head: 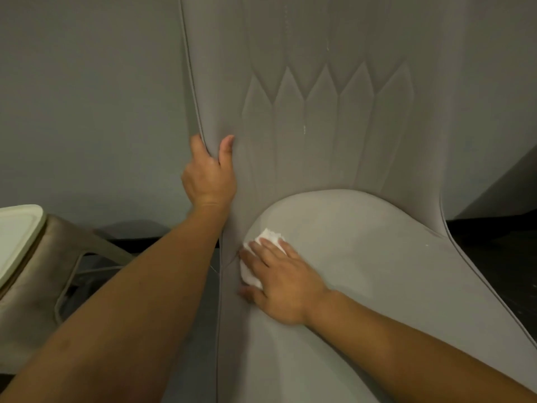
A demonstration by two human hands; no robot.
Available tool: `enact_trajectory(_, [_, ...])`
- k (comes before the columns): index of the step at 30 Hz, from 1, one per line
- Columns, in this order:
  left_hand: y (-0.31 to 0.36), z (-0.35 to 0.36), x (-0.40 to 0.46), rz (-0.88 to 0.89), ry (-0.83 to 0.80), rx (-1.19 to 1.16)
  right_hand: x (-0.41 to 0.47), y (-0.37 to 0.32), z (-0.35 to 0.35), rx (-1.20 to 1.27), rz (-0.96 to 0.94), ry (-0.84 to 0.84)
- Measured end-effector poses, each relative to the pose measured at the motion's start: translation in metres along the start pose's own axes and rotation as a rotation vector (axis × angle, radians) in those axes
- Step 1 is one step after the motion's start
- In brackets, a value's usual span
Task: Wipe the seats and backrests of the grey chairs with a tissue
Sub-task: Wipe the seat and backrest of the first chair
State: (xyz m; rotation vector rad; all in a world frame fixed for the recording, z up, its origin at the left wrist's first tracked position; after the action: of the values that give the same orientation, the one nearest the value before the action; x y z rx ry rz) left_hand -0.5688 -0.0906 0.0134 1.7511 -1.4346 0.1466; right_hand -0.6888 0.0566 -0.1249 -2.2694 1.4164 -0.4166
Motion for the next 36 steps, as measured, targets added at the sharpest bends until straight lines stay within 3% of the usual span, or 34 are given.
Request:
enact_trajectory(4, [-0.011, 0.008, -0.015, -0.052, -0.116, -0.023, -0.018, 0.016, -0.011, -0.061, 0.023, 0.094])
enact_trajectory(8, [-0.043, 0.029, -0.067, -0.166, -0.315, 0.035, 0.002, 0.069, -0.045, -0.055, 0.282, 0.19])
enact_trajectory(11, [-0.047, 0.033, -0.076, -0.167, -0.314, 0.046, 0.013, 0.096, -0.071, 0.007, 0.369, 0.358])
enact_trajectory(14, [-0.042, 0.029, -0.075, -0.144, -0.245, 0.116, 0.008, 0.106, -0.09, 0.277, 0.387, 0.574])
enact_trajectory(17, [-0.038, 0.024, -0.078, -0.103, -0.199, 0.139, -0.005, 0.12, -0.114, 0.879, 0.563, 0.89])
enact_trajectory(19, [-0.037, 0.021, -0.077, -0.09, -0.192, 0.143, 0.001, 0.101, -0.149, 1.065, 0.426, 1.148])
enact_trajectory(22, [-0.037, 0.02, -0.077, -0.081, -0.193, 0.162, 0.025, 0.039, -0.225, 0.965, -0.095, 1.384])
enact_trajectory(23, [-0.036, 0.02, -0.078, -0.071, -0.189, 0.161, 0.038, 0.017, -0.247, 0.81, -0.227, 1.394])
enact_trajectory(25, [-0.035, 0.019, -0.078, -0.059, -0.201, 0.156, 0.074, -0.026, -0.271, 0.413, -0.32, 1.314])
enact_trajectory(28, [-0.037, 0.021, -0.08, -0.07, -0.22, 0.167, 0.138, -0.058, -0.239, 0.042, -0.261, 0.946])
enact_trajectory(30, [-0.039, 0.024, -0.081, -0.082, -0.231, 0.169, 0.154, -0.056, -0.206, -0.03, -0.223, 0.854])
enact_trajectory(36, [-0.041, 0.026, -0.082, -0.114, -0.276, 0.114, 0.146, -0.045, -0.146, -0.086, -0.296, 0.819])
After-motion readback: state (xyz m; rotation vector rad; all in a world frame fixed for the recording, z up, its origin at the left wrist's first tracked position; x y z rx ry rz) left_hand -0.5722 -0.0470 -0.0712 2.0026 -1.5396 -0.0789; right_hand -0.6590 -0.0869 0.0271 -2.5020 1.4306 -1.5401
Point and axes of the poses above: each hand's wrist, its own x-axis towards the middle knuckle, its own z-axis out of the palm, y = z × x, the point moved 9 cm from there along x, towards the middle knuckle, and after that the axes turned 15 degrees about x, right-handed, at the moved point
